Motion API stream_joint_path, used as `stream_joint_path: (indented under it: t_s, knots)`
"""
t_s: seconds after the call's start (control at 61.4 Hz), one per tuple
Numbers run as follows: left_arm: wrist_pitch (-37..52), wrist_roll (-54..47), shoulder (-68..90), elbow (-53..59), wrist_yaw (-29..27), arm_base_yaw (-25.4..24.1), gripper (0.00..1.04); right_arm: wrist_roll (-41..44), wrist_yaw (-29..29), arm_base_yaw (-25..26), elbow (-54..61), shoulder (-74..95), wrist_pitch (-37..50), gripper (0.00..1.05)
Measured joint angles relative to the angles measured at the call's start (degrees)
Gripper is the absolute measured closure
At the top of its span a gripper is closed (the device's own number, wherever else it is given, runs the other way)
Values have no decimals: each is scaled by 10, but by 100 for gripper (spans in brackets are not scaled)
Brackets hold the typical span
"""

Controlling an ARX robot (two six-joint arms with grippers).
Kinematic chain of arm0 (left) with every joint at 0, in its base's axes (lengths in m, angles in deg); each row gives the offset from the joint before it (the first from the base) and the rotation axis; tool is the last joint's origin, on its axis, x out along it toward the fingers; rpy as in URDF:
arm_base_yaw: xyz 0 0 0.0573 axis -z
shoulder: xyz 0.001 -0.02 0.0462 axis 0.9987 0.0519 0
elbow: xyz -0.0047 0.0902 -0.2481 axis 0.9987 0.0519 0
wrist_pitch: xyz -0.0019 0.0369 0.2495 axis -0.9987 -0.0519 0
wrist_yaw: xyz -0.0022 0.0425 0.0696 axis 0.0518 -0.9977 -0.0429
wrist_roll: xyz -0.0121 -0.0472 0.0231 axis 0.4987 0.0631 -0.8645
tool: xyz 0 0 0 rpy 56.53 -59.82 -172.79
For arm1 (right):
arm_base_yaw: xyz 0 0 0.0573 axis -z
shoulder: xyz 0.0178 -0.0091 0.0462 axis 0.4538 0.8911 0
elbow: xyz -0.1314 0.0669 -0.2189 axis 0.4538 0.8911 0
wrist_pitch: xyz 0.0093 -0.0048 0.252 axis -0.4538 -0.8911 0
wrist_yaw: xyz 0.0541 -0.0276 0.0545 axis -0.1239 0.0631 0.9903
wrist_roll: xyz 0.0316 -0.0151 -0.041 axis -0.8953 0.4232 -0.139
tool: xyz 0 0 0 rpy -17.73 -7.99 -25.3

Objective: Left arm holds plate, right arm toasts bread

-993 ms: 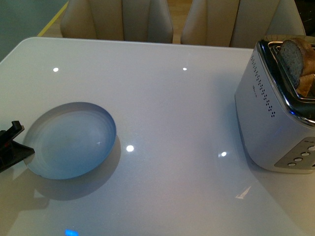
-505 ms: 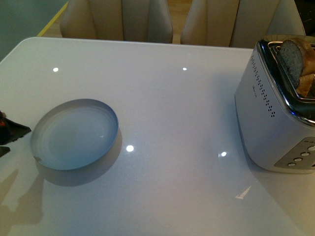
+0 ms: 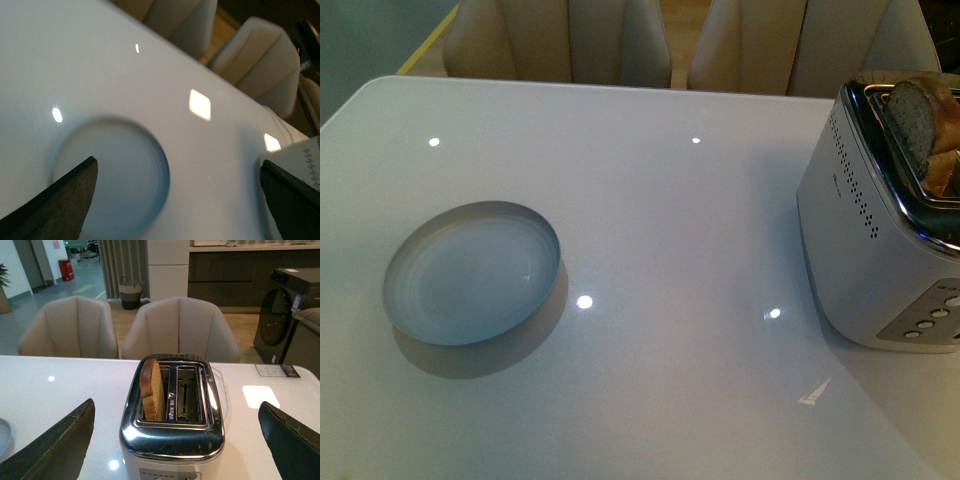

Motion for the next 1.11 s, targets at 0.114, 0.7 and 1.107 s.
stream_joint_path:
  t_s: [0.114,0.7,1.107]
  knots:
    - [78,-99,-46,45,-55,11,44,0,0,0,0,0,0,9]
    - [-126,-147,-359,130,-104,63,102,0,0,0,0,0,0,9]
    - [-285,-148,-537,138,-104,63,102,0,0,0,0,0,0,9]
